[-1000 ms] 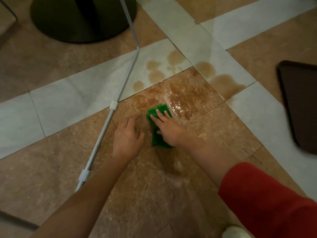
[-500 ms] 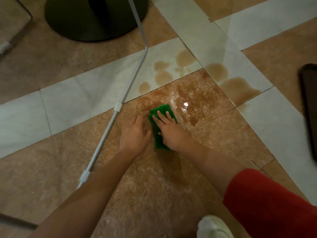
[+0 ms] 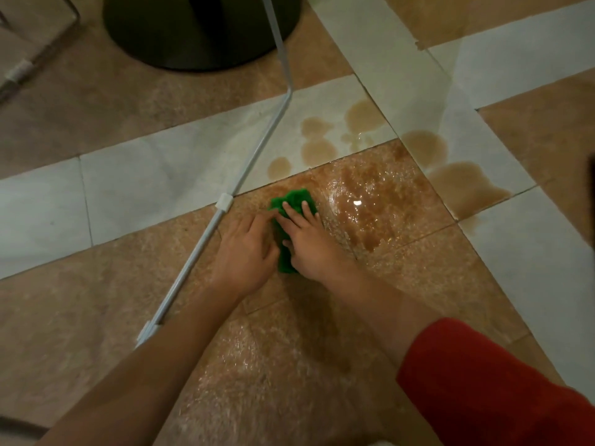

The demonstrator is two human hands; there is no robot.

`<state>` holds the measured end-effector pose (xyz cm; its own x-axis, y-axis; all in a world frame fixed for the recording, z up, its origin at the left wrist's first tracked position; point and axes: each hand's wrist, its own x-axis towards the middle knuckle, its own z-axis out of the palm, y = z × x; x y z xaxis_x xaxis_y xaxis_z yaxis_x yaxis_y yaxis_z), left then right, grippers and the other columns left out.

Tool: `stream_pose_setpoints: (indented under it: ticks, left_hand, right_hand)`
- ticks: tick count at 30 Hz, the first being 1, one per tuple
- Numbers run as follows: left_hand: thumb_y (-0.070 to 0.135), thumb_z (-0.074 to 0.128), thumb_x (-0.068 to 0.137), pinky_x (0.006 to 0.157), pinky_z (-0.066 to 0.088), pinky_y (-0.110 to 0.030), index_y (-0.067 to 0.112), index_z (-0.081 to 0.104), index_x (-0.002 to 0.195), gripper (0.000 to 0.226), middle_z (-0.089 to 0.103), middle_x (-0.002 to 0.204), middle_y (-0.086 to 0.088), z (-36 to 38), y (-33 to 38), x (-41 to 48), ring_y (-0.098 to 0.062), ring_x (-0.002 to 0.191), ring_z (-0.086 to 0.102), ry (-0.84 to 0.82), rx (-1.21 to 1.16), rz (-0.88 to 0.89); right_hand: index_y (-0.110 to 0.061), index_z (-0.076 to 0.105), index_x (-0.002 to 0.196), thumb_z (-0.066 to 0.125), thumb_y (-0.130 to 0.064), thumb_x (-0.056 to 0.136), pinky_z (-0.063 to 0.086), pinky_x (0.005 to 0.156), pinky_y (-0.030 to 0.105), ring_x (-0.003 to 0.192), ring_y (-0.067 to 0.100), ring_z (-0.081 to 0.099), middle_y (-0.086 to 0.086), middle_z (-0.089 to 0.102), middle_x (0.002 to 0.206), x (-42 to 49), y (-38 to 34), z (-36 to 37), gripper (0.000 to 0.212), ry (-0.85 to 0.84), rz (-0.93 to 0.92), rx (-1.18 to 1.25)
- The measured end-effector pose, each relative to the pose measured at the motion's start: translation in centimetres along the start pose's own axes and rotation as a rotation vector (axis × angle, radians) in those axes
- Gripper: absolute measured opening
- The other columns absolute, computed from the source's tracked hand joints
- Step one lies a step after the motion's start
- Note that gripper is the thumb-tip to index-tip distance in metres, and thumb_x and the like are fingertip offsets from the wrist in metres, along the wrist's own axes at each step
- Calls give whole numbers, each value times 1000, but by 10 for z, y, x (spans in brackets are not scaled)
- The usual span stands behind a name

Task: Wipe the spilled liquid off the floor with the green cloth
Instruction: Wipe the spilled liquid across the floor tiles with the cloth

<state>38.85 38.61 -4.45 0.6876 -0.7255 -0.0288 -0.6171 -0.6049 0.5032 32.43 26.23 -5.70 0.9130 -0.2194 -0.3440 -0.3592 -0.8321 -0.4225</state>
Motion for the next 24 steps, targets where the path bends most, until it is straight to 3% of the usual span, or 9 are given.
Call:
stream_pose_setpoints:
  ticks: [4, 10, 14, 18, 24]
  left_hand:
    - [15, 60, 82, 90, 41, -37, 13, 48, 130, 50, 57, 118, -11, 4, -1, 5, -27, 109, 51, 26, -35, -19]
    - [15, 61, 81, 85, 45, -40, 17, 49, 128, 49, 58, 107, -7, 12, -3, 12, -24, 99, 53, 76, -64, -36]
    - [12, 61, 79, 82, 48, -42, 14, 52, 124, 45, 60, 105, -8, 16, -7, 20, -26, 97, 54, 117, -75, -25]
    - [10, 60, 81, 91, 43, -40, 15, 51, 126, 47, 58, 111, -7, 16, -9, 23, -24, 106, 51, 146, -95, -36]
    - [10, 59, 79, 90, 41, -36, 13, 51, 125, 46, 57, 110, -9, 16, -13, 28, -23, 104, 49, 119, -63, -79]
  right_hand:
    - [-23, 10, 150, 37, -21, 100, -11, 113, 36, 145, 25, -11, -2, 0, 159, -20, 15, 13, 57, 83, -56, -23]
    - [-17, -1, 150, 33, -22, 101, -14, 111, 37, 143, 30, -17, 4, -8, 159, 10, 20, 3, 60, 139, 139, 28]
    - [-16, 5, 150, 37, -17, 99, -11, 117, 41, 145, 27, -13, 3, -3, 159, 9, 12, 6, 60, 109, -21, 1]
    - [-18, 12, 150, 39, -19, 99, -12, 113, 33, 145, 24, -9, 2, 4, 159, -11, 20, 11, 58, 79, -174, -27]
    - [-14, 4, 150, 40, -21, 98, -10, 114, 41, 143, 34, -14, 7, -5, 159, 37, -2, 1, 64, 117, 21, 18]
